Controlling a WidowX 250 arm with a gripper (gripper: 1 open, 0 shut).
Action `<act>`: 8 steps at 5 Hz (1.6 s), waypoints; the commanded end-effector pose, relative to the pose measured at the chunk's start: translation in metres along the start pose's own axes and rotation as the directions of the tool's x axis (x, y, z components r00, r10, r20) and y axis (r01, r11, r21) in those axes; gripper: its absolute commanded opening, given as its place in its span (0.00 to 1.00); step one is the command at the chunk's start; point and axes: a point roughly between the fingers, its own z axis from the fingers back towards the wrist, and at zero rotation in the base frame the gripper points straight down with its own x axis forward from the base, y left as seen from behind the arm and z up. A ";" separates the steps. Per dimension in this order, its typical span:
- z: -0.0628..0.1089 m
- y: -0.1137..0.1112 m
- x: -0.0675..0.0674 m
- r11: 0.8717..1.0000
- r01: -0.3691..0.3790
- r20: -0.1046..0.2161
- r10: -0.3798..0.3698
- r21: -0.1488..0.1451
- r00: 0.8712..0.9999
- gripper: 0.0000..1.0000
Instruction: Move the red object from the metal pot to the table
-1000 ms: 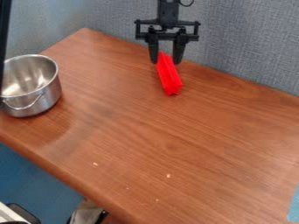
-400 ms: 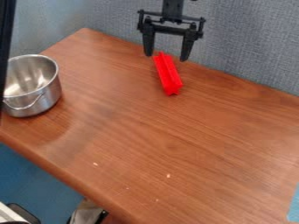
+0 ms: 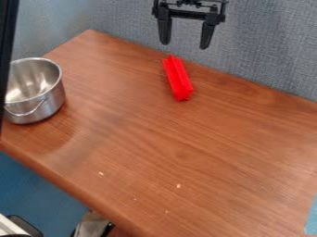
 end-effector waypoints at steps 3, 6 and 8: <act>0.036 0.020 -0.002 0.984 -0.104 0.235 0.136 -0.144 0.963 0.00; 0.028 0.032 0.027 0.996 -0.008 0.323 0.037 -0.090 0.946 1.00; -0.002 0.014 0.039 0.990 -0.064 0.306 0.100 -0.124 0.947 1.00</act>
